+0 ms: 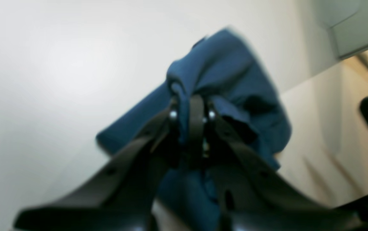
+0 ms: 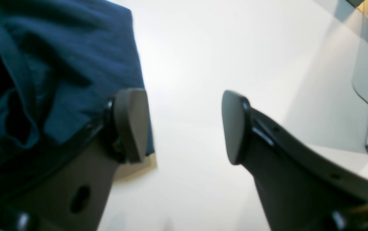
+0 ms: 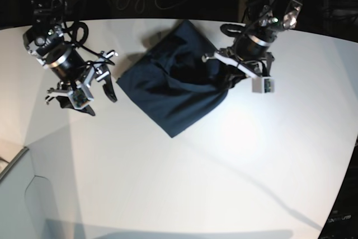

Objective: Layout the t-shirt on the table in an organized manner, then fold the t-shirt properly
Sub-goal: 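Grasp the bundle corners with both grippers and lift them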

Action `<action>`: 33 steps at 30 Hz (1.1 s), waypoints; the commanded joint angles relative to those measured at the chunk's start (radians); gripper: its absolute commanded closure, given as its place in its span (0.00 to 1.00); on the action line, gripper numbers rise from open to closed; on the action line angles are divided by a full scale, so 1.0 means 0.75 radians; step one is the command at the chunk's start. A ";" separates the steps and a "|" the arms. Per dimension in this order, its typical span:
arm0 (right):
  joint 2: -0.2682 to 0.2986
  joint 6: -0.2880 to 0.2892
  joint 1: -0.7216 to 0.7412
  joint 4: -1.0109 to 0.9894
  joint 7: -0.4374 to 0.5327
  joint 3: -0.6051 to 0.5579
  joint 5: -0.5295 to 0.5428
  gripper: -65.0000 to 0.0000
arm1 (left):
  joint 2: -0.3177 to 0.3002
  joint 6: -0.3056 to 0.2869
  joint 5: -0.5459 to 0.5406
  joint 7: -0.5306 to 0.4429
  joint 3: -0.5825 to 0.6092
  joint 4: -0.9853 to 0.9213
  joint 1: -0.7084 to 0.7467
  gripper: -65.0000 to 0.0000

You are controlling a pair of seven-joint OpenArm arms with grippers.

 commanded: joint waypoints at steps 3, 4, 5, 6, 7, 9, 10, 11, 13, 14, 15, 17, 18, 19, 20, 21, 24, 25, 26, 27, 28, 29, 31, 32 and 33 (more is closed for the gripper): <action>-0.034 0.019 0.010 0.021 0.040 0.006 0.025 0.45 | -0.001 -0.017 -0.001 -0.031 -0.006 -0.039 0.011 0.99; -0.034 0.019 0.010 0.021 0.040 0.004 0.025 0.45 | -0.001 -0.017 -0.001 -0.031 -0.006 -0.062 0.011 0.99; -0.036 0.019 0.010 0.021 0.040 0.001 0.025 0.45 | -0.001 -0.017 -0.001 -0.031 -0.006 -0.091 0.013 0.99; -0.036 0.019 0.010 0.021 0.040 0.001 0.025 0.45 | -0.001 -0.017 -0.015 -0.031 -0.006 -0.117 0.013 0.98; -0.036 0.019 0.010 0.021 0.040 0.001 0.025 0.45 | -0.003 -0.017 -0.048 -0.031 -0.008 -0.146 0.013 0.95; -0.036 0.019 0.010 0.021 0.040 0.001 0.025 0.45 | -0.010 -0.017 -0.146 -0.033 -0.028 -0.201 0.013 0.87; -0.036 0.019 0.010 0.021 0.040 0.001 0.025 0.45 | -0.012 -0.017 -0.201 -0.033 -0.045 -0.217 0.013 0.82; -0.036 0.019 0.010 0.021 0.040 0.001 0.025 0.45 | -0.014 -0.017 -0.247 -0.033 -0.063 -0.226 0.013 0.78; -0.036 0.019 0.006 0.021 0.040 0.001 0.025 0.45 | -0.014 -0.017 -0.304 -0.033 -0.092 -0.228 0.013 0.73; -0.036 0.019 -0.005 0.021 0.040 0.001 0.025 0.44 | -0.014 -0.017 -0.308 -0.033 -0.098 -0.228 0.013 0.73; -0.036 0.019 -0.025 0.021 0.040 -0.001 0.025 0.44 | -0.014 -0.019 -0.308 -0.033 -0.098 -0.226 0.013 0.73; -0.036 0.019 -0.058 0.027 0.040 -0.009 0.025 0.44 | -0.016 -0.019 -0.308 -0.033 -0.098 -0.209 0.013 0.74; -0.036 0.019 -0.076 0.027 0.040 -0.025 0.023 0.44 | -0.016 -0.019 -0.308 -0.033 -0.098 -0.209 0.013 0.74; -0.036 0.019 -0.093 0.029 0.040 -0.037 0.023 0.44 | -0.016 -0.019 -0.308 -0.033 -0.098 -0.209 0.009 0.74; -0.036 0.019 -0.111 0.029 0.040 -0.046 0.023 0.44 | -0.016 -0.019 -0.308 -0.033 -0.098 -0.209 0.007 0.74; -0.036 0.019 -0.129 0.029 0.040 -0.052 0.023 0.44 | -0.016 -0.019 -0.308 -0.033 -0.098 -0.209 0.005 0.74; -0.036 0.019 -0.174 0.029 0.044 -0.084 0.023 0.40 | -0.016 -0.019 -0.308 -0.036 -0.100 -0.209 0.005 0.74; -0.036 0.019 -0.185 0.029 0.046 -0.095 0.023 0.39 | -0.016 -0.019 -0.308 -0.036 -0.100 -0.209 0.005 0.77; -0.036 0.019 -0.189 0.029 0.046 -0.107 0.023 0.38 | -0.016 -0.019 -0.308 -0.036 -0.106 -0.209 0.005 0.81; -0.036 0.019 -0.191 0.029 0.046 -0.121 0.023 0.38 | -0.016 -0.019 -0.308 -0.036 -0.110 -0.209 0.005 0.87; -0.036 0.019 -0.191 0.029 0.046 -0.129 0.023 0.38 | -0.016 -0.019 -0.308 -0.036 -0.114 -0.209 0.005 0.94; -0.036 0.019 -0.191 0.027 0.044 -0.140 0.023 0.38 | -0.016 -0.019 -0.308 -0.033 -0.114 -0.209 0.003 1.00; -0.032 0.019 -0.191 0.025 0.042 -0.170 0.023 0.38 | -0.018 -0.019 -0.308 -0.033 -0.114 -0.209 0.003 1.00; -0.030 0.019 -0.193 0.025 0.042 -0.191 0.023 0.38 | -0.024 -0.019 -0.312 -0.033 -0.114 -0.209 0.003 0.99; -0.027 0.019 -0.197 0.025 0.042 -0.217 0.023 0.38 | -0.034 -0.019 -0.316 -0.033 -0.114 -0.209 0.003 1.00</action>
